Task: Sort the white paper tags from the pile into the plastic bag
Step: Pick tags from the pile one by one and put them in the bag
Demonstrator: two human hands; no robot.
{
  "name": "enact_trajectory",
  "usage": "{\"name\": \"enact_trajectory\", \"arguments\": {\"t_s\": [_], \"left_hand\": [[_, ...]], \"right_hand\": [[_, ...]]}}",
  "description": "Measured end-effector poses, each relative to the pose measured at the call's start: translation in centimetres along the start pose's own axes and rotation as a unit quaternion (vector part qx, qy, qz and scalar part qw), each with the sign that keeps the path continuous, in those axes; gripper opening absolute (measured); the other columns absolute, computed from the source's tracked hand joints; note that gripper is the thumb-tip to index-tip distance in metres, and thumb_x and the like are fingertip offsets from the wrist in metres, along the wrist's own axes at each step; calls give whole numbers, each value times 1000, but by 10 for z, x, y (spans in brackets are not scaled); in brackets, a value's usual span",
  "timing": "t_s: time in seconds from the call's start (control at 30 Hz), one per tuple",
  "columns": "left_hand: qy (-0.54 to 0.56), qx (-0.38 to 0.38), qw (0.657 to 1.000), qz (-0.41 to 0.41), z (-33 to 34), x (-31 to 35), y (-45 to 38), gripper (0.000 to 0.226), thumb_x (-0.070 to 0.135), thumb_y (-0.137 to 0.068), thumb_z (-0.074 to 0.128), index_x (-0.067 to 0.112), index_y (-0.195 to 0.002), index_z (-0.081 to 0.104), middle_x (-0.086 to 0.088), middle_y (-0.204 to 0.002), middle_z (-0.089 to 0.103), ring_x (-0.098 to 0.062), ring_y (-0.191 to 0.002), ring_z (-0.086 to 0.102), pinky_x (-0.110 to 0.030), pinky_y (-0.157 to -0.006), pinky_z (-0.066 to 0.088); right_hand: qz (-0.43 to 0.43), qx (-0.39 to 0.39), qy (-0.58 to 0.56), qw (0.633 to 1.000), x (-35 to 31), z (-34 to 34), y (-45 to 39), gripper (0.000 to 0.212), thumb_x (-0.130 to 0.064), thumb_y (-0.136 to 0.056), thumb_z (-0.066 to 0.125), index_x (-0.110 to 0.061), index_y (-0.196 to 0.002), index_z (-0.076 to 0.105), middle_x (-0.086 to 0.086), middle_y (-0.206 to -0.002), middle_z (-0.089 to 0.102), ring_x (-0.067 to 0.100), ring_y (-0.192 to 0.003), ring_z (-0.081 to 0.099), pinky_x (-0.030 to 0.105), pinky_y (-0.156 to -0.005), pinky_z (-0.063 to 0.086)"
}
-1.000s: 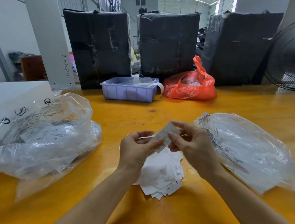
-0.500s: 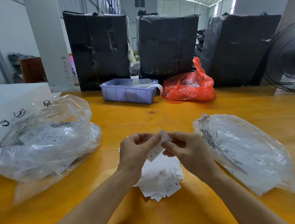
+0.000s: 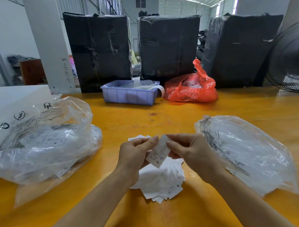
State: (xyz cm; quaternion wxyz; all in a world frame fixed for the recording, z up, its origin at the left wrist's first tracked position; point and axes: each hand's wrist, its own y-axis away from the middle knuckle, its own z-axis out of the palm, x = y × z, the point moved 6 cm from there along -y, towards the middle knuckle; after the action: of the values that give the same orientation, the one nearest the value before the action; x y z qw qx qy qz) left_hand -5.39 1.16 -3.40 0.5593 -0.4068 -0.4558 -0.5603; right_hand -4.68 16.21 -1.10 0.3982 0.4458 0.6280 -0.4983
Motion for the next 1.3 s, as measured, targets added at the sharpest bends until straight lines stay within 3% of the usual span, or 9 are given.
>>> {"name": "enact_trajectory", "arguments": {"t_s": [0.5, 0.73, 0.87, 0.97, 1.03, 1.1, 1.17, 1.23, 1.3], "left_hand": [[-160, -101, 981, -39, -7, 3, -6, 10, 16, -70, 80, 7, -74, 75, -5, -63, 67, -8, -48, 55, -16, -46, 43], [-265, -91, 956, 90, -8, 27, -3, 7, 16, -79, 75, 11, -76, 72, 3, -69, 72, -1, -56, 60, -14, -50, 44], [-221, 96, 936, 257, -48, 86, -1, 6, 14, -82, 72, 15, -77, 70, 7, -72, 69, 3, -56, 62, -12, -50, 47], [-257, 334, 844, 331, -119, 133, 13, 12, 17, -84, 70, 7, -91, 72, -1, -82, 71, -8, -68, 68, -24, -63, 55], [-327, 422, 799, 276, -166, 142, 15, 18, 12, -84, 69, -3, -93, 72, -16, -87, 72, -27, -80, 69, -30, -71, 52], [-422, 428, 777, 187, -195, 136, 9, 14, 4, -83, 66, -9, -85, 71, -25, -88, 70, -38, -87, 66, -36, -73, 49], [-507, 403, 753, 119, -205, 123, 1, 13, -2, -83, 59, -13, -82, 67, -32, -88, 66, -43, -88, 64, -43, -71, 50], [-553, 395, 727, 94, -207, 115, -3, 15, -5, -83, 56, -16, -88, 64, -35, -91, 64, -45, -88, 62, -47, -70, 50], [-587, 406, 695, 88, -204, 113, -6, 18, -1, -86, 55, -14, -95, 63, -34, -96, 62, -46, -90, 59, -46, -70, 49]], "right_hand": [[16, 71, -84, 994, 3, -14, -1, 14, -1, -77, 71, -15, -77, 73, 1, -58, 69, 9, -51, 61, 19, -54, 53], [12, 71, -82, 994, 0, -12, 1, 9, -7, -83, 67, -13, -79, 72, 4, -68, 73, 11, -58, 64, 19, -57, 53], [-48, 130, -42, 989, -7, -28, -2, 8, -8, -87, 63, -10, -86, 70, 2, -71, 73, 11, -59, 67, 15, -56, 53], [-137, 218, 79, 963, -17, -62, -5, 13, -11, -88, 62, -22, -86, 68, -8, -69, 72, 7, -60, 68, 12, -55, 52], [-153, 262, 229, 925, -11, -94, -11, 17, -18, -88, 60, -34, -87, 64, -7, -75, 71, 12, -67, 68, 19, -64, 54], [-58, 259, 352, 897, 21, -127, -27, 28, -12, -87, 56, -40, -82, 59, 10, -84, 70, 29, -77, 65, 36, -70, 50], [67, 218, 448, 865, 56, -151, -39, 23, 1, -83, 56, -19, -87, 68, 25, -94, 67, 42, -85, 60, 49, -72, 47], [151, 155, 505, 835, 73, -155, -39, 11, -5, -82, 66, 4, -89, 68, 28, -96, 66, 41, -90, 60, 45, -80, 47], [190, 121, 553, 802, 69, -148, -27, 20, -25, -79, 73, -8, -71, 66, 12, -76, 65, 29, -76, 60, 34, -65, 45]]}}
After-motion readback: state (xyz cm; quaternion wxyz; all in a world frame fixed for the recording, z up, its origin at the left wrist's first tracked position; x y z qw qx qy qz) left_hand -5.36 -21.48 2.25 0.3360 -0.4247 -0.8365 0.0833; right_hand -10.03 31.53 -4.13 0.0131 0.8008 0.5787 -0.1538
